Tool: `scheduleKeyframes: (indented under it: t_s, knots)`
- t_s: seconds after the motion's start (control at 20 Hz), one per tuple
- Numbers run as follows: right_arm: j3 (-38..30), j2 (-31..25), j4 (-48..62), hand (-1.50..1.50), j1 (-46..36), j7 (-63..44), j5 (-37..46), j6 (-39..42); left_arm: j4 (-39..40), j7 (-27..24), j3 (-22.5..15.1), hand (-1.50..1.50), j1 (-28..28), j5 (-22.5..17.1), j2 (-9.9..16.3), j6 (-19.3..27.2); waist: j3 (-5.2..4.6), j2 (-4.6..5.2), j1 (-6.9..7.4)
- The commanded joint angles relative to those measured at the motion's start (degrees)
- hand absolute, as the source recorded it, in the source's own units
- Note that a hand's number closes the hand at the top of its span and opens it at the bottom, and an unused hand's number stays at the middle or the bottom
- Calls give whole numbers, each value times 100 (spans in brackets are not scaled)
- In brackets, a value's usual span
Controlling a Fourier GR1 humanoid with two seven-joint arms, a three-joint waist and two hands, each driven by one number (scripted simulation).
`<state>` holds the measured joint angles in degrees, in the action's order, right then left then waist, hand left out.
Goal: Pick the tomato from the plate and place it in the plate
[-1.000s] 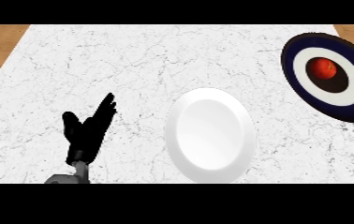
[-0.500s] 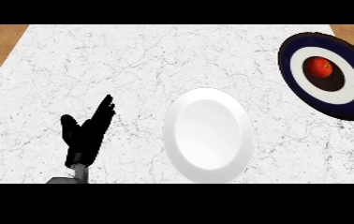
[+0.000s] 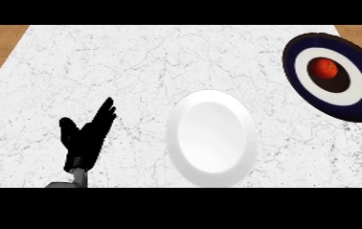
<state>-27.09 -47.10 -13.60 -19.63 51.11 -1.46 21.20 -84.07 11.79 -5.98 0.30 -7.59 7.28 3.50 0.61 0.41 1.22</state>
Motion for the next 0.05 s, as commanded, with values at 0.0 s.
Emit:
scheduleKeyframes:
  t_s: [0.0]
  knots:
    - [13,-3,70,-150,152,758,18,681,199,-82,-48,0,139,51,-22,-55,-21,18,-4]
